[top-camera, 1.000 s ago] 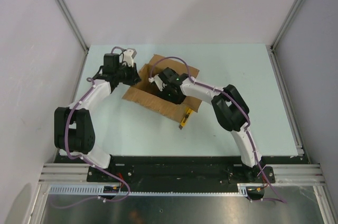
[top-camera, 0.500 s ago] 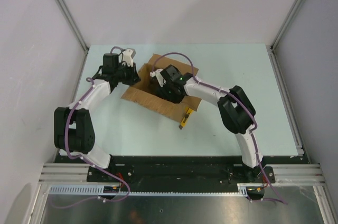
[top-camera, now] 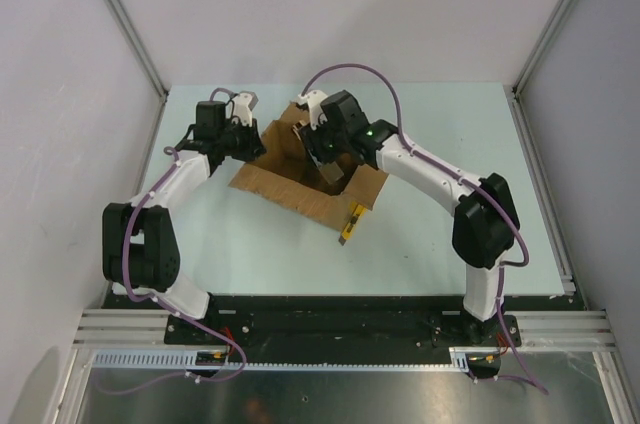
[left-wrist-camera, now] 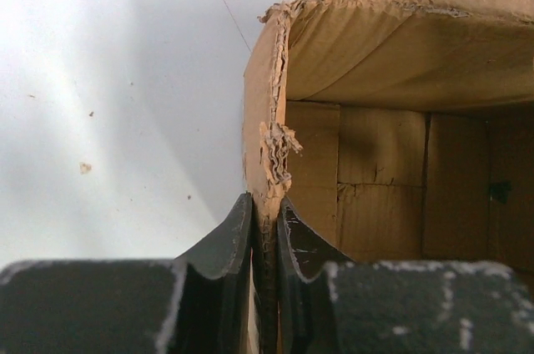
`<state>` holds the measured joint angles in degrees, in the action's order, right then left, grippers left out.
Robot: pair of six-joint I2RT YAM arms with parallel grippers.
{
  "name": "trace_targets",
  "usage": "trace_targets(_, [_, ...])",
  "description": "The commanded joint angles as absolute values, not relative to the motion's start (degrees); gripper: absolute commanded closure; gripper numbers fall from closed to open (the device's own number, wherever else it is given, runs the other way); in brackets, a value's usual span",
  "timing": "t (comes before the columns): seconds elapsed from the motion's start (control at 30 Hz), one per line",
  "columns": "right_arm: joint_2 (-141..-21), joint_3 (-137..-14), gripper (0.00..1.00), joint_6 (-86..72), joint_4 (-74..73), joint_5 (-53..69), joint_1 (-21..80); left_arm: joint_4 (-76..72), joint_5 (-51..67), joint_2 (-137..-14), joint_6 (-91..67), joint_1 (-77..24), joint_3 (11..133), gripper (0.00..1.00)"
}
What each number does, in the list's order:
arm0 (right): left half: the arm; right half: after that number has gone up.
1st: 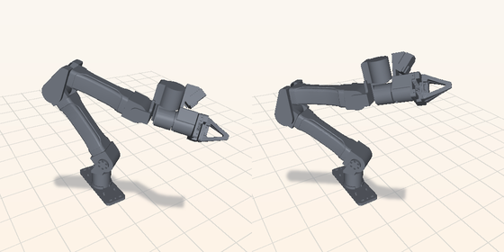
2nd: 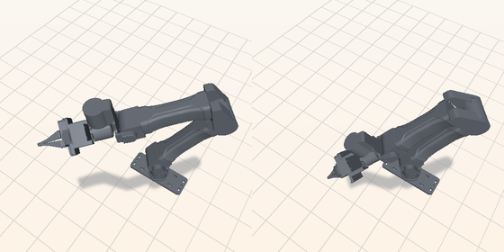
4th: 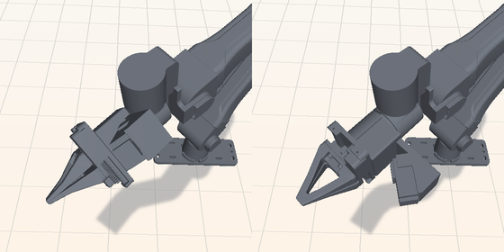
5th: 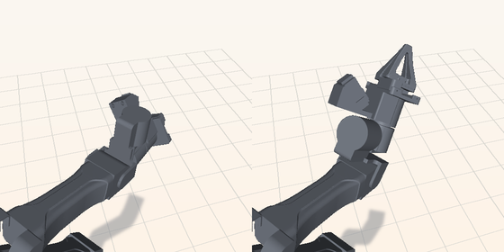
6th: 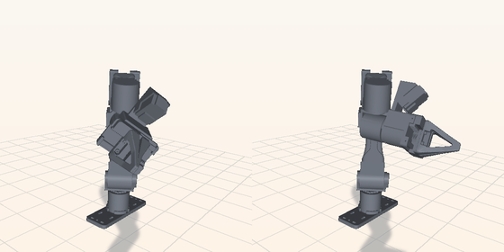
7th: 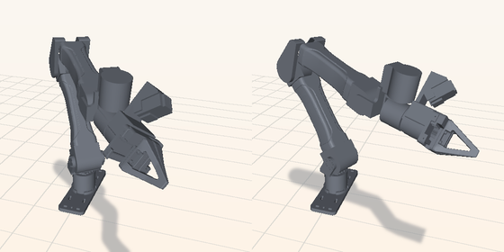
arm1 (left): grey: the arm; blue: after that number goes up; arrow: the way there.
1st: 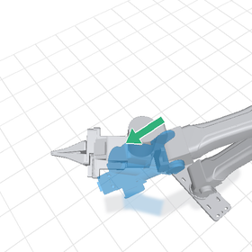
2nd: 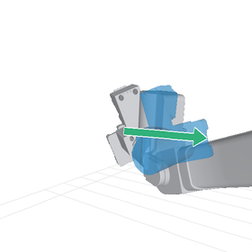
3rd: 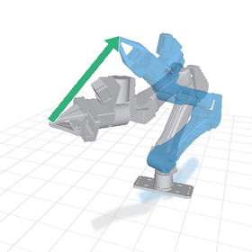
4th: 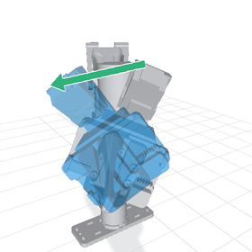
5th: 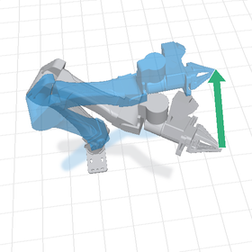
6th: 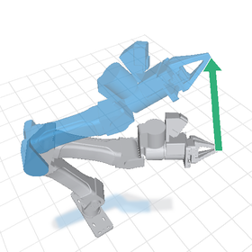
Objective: Unpack the express box
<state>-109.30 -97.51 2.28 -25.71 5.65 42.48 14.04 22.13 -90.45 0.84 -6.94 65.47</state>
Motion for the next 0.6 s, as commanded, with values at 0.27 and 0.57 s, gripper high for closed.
trace_targets(0.27, [-98.4, -100.3, 1.00, -2.8, -16.0, 3.0, 41.3, 13.4, 20.7, -88.1, -1.0, -7.6, 66.6, 0.80])
trace_targets(0.57, [-86.8, -85.7, 1.00, -1.1, 6.1, -15.3, 40.1, 13.7, 11.7, -86.0, -6.0, -7.6, 66.4, 0.88])
